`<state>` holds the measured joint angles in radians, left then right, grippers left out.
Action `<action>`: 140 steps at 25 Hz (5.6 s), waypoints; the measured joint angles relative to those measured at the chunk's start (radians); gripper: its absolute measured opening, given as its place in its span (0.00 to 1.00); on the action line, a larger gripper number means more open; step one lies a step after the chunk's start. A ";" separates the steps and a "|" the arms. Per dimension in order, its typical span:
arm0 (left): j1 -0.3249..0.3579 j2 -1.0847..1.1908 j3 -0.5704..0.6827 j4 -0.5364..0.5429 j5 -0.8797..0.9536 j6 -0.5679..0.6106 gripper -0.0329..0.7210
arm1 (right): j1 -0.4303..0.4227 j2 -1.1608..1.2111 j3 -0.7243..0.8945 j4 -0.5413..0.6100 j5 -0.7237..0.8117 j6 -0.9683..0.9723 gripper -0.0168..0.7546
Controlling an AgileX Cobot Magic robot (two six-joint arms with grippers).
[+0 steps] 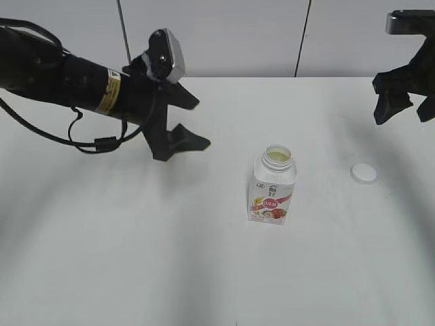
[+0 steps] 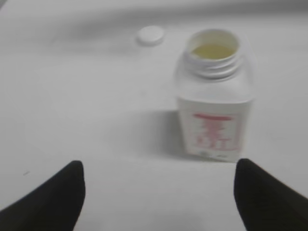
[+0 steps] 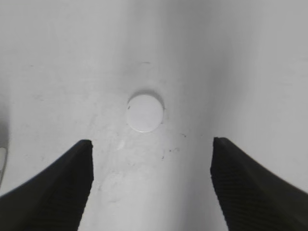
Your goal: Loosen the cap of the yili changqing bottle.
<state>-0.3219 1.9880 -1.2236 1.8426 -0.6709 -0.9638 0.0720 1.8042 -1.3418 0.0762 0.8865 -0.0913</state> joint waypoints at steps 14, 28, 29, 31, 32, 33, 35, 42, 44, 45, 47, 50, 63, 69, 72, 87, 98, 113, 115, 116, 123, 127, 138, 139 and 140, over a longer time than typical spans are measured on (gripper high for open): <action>0.001 -0.126 0.000 -0.278 1.214 -0.062 0.76 | 0.000 -0.004 0.000 -0.054 0.001 -0.001 0.79; 0.078 -0.299 -0.093 -1.541 1.478 0.929 0.75 | 0.000 -0.018 -0.093 -0.054 0.240 -0.001 0.79; 0.093 -0.299 -0.109 -1.586 1.516 0.955 0.75 | 0.000 -0.025 -0.112 -0.054 0.270 -0.002 0.79; 0.130 -0.299 -0.140 -1.621 1.584 0.984 0.75 | 0.000 -0.040 -0.144 -0.054 0.306 -0.011 0.79; 0.146 -0.299 -0.150 -1.629 1.611 0.990 0.75 | 0.000 -0.049 -0.159 -0.054 0.316 -0.020 0.79; 0.158 -0.299 -0.160 -1.632 1.642 0.993 0.75 | 0.000 -0.060 -0.171 -0.054 0.318 -0.025 0.79; 0.179 -0.302 -0.167 -1.637 1.699 0.998 0.75 | 0.000 -0.078 -0.178 -0.054 0.320 -0.034 0.79; 0.197 -0.352 -0.168 -1.661 1.879 0.999 0.75 | 0.000 -0.162 -0.178 -0.043 0.324 -0.040 0.79; 0.198 -0.385 -0.153 -1.695 1.881 0.999 0.75 | 0.000 -0.207 -0.168 -0.035 0.324 -0.040 0.79; 0.198 -0.413 -0.137 -1.715 1.882 0.999 0.75 | 0.000 -0.235 -0.158 -0.032 0.324 -0.039 0.79; 0.198 -0.477 -0.098 -1.749 1.883 0.999 0.75 | 0.000 -0.296 -0.120 -0.032 0.324 -0.036 0.79; 0.198 -0.582 -0.009 -1.760 1.885 0.999 0.75 | 0.000 -0.390 -0.047 -0.032 0.325 -0.035 0.79; 0.198 -1.085 0.403 -1.808 1.878 0.999 0.75 | 0.000 -0.767 0.245 -0.034 0.331 -0.032 0.79; 0.198 -1.327 0.542 -1.868 1.843 0.999 0.75 | 0.000 -0.918 0.402 -0.032 0.329 -0.032 0.79; 0.198 -1.429 0.604 -1.882 1.840 0.999 0.75 | 0.000 -1.024 0.469 -0.032 0.313 -0.032 0.79; 0.198 -1.768 0.699 -1.884 1.732 0.999 0.75 | 0.000 -1.287 0.760 -0.026 0.186 -0.031 0.79; 0.198 -1.995 0.699 -1.884 1.732 0.999 0.75 | 0.000 -1.407 0.821 -0.027 0.195 -0.032 0.79; 0.198 -1.995 0.699 -1.884 1.732 0.999 0.67 | 0.000 -1.751 0.826 -0.039 0.197 -0.033 0.79; 0.198 -1.995 0.699 -1.884 1.732 0.999 0.67 | 0.000 -1.797 0.826 -0.042 0.197 -0.033 0.79; 0.198 -1.995 0.699 -1.884 1.732 0.999 0.67 | 0.000 -1.807 0.826 -0.042 0.197 -0.033 0.79; 0.198 -1.995 0.699 -1.884 1.732 0.999 0.67 | 0.000 -1.812 0.828 -0.044 0.197 -0.033 0.79; 0.198 -1.995 0.699 -1.884 1.732 0.999 0.67 | 0.000 -1.812 0.828 -0.044 0.197 -0.033 0.79; 0.198 -1.995 0.699 -1.884 1.732 0.999 0.67 | 0.000 -1.812 0.828 -0.044 0.197 -0.033 0.79; 0.198 -1.995 0.699 -1.884 1.732 0.999 0.67 | 0.000 -1.812 0.828 -0.044 0.197 -0.033 0.79; 0.198 -1.995 0.699 -1.884 1.732 0.999 0.67 | 0.000 -1.812 0.828 -0.044 0.197 -0.033 0.79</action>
<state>-0.1238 -0.0072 -0.5244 -0.0409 1.0610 0.0352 0.0720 -0.0080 -0.5134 0.0321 1.0838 -0.1243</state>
